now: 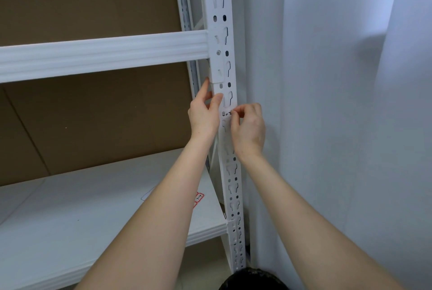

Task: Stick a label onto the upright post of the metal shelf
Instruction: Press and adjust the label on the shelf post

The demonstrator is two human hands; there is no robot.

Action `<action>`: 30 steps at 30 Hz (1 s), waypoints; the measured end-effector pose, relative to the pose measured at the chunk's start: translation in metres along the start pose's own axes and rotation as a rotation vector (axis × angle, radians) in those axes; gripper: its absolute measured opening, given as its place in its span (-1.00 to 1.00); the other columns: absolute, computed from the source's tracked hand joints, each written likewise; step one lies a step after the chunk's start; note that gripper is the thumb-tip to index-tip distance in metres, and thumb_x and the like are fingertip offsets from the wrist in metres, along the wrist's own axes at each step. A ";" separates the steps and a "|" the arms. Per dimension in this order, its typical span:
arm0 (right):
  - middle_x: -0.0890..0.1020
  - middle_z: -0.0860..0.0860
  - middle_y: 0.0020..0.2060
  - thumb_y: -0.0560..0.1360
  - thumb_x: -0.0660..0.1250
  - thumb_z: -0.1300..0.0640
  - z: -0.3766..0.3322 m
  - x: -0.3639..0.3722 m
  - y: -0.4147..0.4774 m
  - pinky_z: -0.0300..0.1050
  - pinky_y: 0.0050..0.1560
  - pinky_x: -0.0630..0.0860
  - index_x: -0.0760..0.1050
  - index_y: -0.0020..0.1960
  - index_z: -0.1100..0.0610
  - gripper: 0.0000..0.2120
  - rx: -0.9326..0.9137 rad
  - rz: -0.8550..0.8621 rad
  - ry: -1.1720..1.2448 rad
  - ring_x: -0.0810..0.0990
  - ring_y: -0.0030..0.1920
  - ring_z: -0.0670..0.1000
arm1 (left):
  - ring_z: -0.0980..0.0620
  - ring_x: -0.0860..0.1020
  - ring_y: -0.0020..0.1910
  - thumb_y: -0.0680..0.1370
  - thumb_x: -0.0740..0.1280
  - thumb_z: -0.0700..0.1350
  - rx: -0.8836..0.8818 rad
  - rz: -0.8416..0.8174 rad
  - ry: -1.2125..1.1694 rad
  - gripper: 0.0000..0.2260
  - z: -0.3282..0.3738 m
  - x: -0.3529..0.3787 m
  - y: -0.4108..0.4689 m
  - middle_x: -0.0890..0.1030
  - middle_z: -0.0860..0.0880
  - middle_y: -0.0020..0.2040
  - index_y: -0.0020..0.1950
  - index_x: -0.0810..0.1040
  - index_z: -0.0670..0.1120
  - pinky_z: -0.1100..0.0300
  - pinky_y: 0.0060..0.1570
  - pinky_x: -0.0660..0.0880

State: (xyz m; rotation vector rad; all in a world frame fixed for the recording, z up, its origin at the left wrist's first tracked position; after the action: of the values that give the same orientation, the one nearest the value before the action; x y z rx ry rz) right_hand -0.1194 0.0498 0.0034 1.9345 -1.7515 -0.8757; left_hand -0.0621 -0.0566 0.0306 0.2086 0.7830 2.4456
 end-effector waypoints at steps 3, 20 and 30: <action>0.49 0.09 0.05 0.55 0.21 0.19 0.000 0.000 -0.002 -0.08 -0.13 0.42 0.52 -0.05 0.22 -0.86 -0.004 -0.008 -0.002 0.57 -0.11 0.11 | 0.15 0.56 0.11 0.58 0.27 -0.17 0.000 0.000 0.008 -0.55 0.000 0.000 0.000 0.56 0.15 0.07 0.46 0.33 0.00 0.03 0.26 0.48; 0.50 0.08 0.02 0.54 0.24 0.19 0.001 -0.005 -0.014 -0.08 -0.06 0.45 0.52 -0.05 0.23 -0.88 -0.037 -0.050 0.058 0.56 -0.08 0.07 | 0.21 0.54 0.07 0.58 0.26 -0.18 0.002 0.001 0.009 -0.56 0.004 -0.001 -0.003 0.56 0.16 0.07 0.46 0.32 0.00 0.15 0.23 0.49; 0.51 -0.02 -0.07 0.52 0.26 0.16 0.006 -0.007 -0.018 -0.03 -0.12 0.52 0.53 -0.09 0.15 -0.91 -0.067 -0.016 0.074 0.55 -0.10 0.00 | 0.15 0.56 0.11 0.59 0.26 -0.17 -0.003 -0.004 0.026 -0.56 0.004 0.000 -0.003 0.59 0.10 0.13 0.47 0.32 0.01 0.05 0.23 0.50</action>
State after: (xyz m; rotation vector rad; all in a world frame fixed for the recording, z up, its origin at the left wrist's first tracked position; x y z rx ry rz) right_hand -0.1102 0.0595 -0.0114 1.9155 -1.6465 -0.8465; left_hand -0.0591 -0.0527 0.0320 0.1746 0.7908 2.4503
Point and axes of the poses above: each hand's wrist, its own y-axis towards the middle knuckle, its own x-axis out of the palm, z = x × y, the point moved 6 cm from there along y, towards the middle knuckle
